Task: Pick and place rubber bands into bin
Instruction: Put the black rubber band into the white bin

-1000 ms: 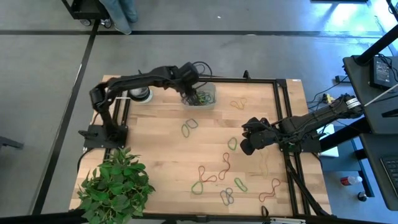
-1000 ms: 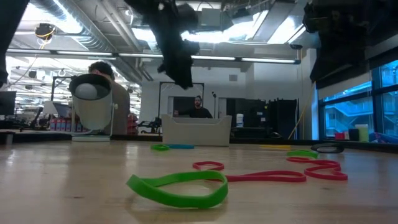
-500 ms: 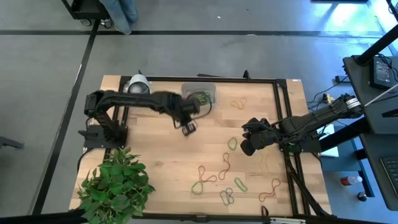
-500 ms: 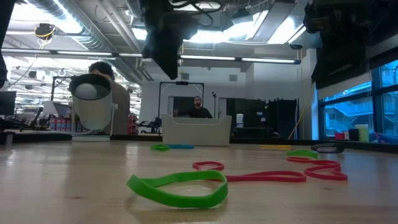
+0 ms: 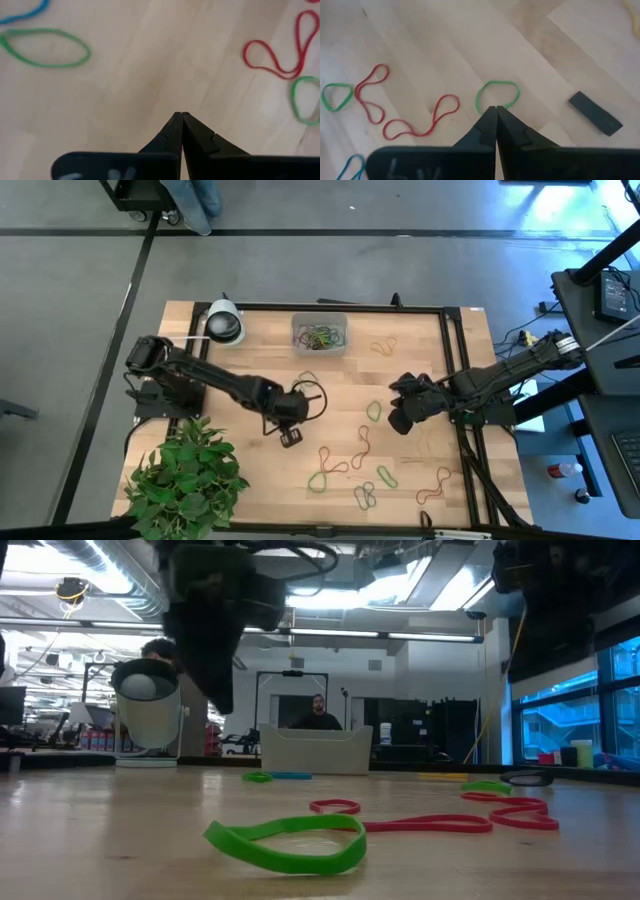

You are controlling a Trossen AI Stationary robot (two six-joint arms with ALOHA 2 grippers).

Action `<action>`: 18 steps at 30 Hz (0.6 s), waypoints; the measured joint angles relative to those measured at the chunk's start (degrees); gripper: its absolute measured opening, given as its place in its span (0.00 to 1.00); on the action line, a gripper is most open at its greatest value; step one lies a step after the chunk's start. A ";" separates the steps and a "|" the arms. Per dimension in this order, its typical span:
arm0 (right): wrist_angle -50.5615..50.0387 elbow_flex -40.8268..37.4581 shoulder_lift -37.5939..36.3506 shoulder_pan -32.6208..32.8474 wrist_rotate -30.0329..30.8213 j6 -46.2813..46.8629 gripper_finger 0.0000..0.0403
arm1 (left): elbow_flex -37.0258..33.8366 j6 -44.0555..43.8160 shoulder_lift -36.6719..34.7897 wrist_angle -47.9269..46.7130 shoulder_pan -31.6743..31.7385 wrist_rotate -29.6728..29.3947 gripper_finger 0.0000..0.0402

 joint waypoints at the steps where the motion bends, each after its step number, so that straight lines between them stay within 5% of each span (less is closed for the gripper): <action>1: 0.07 0.00 0.00 0.27 -0.11 0.02 0.02 | -1.11 -0.84 -0.35 1.38 -0.38 -0.08 0.00; 18: 0.45 0.00 0.02 1.03 -0.10 3.70 0.02 | -20.25 -5.09 -18.59 10.33 -3.00 -3.04 0.00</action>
